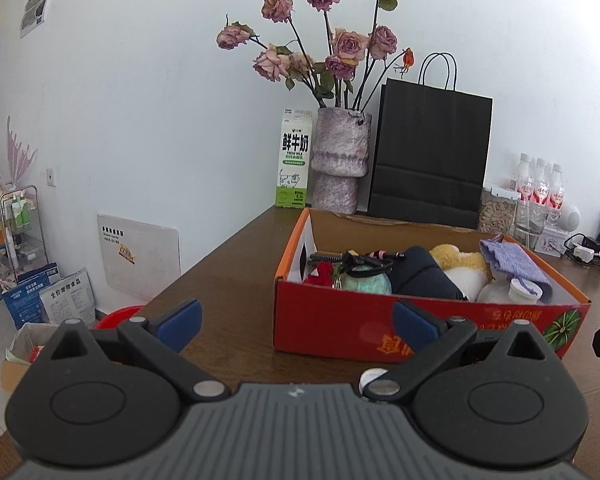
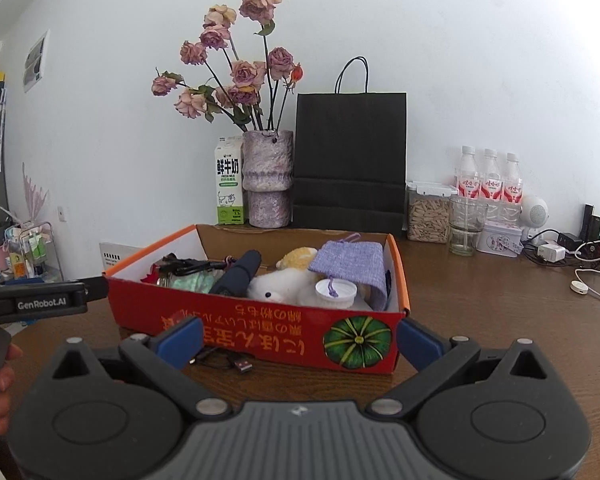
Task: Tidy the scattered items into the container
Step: 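Withdraw both grippers from the box toward the remaining white cap and orange item, then grasp the orange item with the right gripper while the left grasps the white bottle cap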
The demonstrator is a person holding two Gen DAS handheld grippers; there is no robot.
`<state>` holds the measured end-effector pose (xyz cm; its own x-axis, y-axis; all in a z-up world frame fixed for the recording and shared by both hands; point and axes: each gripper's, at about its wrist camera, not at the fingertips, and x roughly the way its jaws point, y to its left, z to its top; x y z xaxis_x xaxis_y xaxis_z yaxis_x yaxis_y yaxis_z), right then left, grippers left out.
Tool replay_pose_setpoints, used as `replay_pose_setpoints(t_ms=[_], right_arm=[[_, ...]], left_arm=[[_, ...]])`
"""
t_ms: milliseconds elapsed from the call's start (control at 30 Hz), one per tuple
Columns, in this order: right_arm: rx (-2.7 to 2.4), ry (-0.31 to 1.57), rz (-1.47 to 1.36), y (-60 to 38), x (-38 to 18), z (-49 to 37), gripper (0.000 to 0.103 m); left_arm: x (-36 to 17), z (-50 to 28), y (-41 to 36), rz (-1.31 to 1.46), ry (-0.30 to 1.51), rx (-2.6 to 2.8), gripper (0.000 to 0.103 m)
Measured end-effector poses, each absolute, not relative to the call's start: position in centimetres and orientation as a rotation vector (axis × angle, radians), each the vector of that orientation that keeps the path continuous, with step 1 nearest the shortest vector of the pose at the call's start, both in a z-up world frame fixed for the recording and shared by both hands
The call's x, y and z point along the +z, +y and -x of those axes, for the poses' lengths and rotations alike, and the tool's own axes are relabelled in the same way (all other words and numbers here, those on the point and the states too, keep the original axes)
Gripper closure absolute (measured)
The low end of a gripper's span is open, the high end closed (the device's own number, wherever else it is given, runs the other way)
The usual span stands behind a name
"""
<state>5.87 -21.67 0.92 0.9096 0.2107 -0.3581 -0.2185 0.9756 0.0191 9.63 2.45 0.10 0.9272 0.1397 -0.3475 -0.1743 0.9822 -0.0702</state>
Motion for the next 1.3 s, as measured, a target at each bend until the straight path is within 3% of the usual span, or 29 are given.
replay_pose_setpoints(t_ms=[333, 533, 633, 733, 800, 833, 1300], right_arm=[[0.224, 0.501, 0.069, -22.2, -2.6, -3.0, 0.001], [0.261, 0.558, 0.076, -21.5, -3.9, -2.7, 0.011], [0.277, 0.582, 0.066, -21.2, -4.3, -3.3, 0.026], [0.282, 0.607, 0.061, -20.7, -4.7, -4.0, 0.053], [0.294, 0.608, 0.059, -20.7, -5.0, -4.0, 0.087], [0.302, 0.608, 0.061, -20.6, -4.9, -4.0, 0.091], [0.279, 0.530, 0.002, -22.1, -3.3, -4.8, 0.092]], left_arm=[[-2.3, -6.7, 2.5, 0.088, 0.436, 0.133, 0.000], [-2.8, -6.3, 1.8, 0.073, 0.462, 0.111, 0.000], [-3.1, -6.3, 1.5, 0.064, 0.474, 0.105, 0.000], [-3.3, -6.4, 1.4, 0.062, 0.482, 0.102, 0.000], [-3.4, -6.4, 1.5, 0.062, 0.486, 0.103, 0.000], [-3.4, -6.4, 1.5, 0.061, 0.487, 0.103, 0.000], [-3.0, -8.1, 0.6, 0.008, 0.482, 0.094, 0.000]])
